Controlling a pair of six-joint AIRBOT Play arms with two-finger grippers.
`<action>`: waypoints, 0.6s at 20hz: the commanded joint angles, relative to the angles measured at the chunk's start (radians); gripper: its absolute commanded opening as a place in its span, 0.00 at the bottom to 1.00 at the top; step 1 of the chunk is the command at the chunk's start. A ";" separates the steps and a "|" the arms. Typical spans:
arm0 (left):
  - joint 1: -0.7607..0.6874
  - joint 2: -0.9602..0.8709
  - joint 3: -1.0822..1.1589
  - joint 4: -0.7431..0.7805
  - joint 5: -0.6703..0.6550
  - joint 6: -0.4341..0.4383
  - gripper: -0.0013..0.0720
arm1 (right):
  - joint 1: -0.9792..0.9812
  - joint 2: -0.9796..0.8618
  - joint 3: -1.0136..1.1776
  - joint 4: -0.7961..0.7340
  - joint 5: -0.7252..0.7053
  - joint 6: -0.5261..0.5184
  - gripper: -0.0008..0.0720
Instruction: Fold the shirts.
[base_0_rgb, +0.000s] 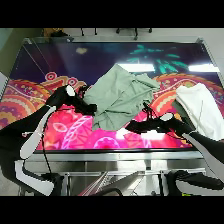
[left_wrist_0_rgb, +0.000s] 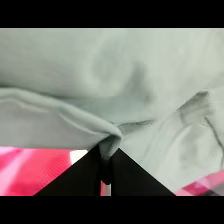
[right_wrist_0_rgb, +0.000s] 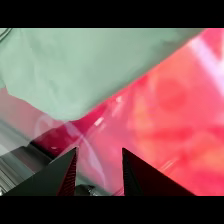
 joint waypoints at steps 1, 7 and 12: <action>-0.009 0.077 0.003 0.005 -0.037 -0.007 0.03 | 0.002 0.000 0.000 0.037 -0.031 -0.008 0.48; 0.032 0.134 0.003 0.000 -0.113 -0.007 0.04 | 0.072 -0.125 0.000 0.410 -0.057 -0.289 0.70; 0.031 0.110 0.003 0.000 -0.130 -0.006 0.04 | 0.176 -0.257 0.000 0.699 -0.048 -0.475 0.34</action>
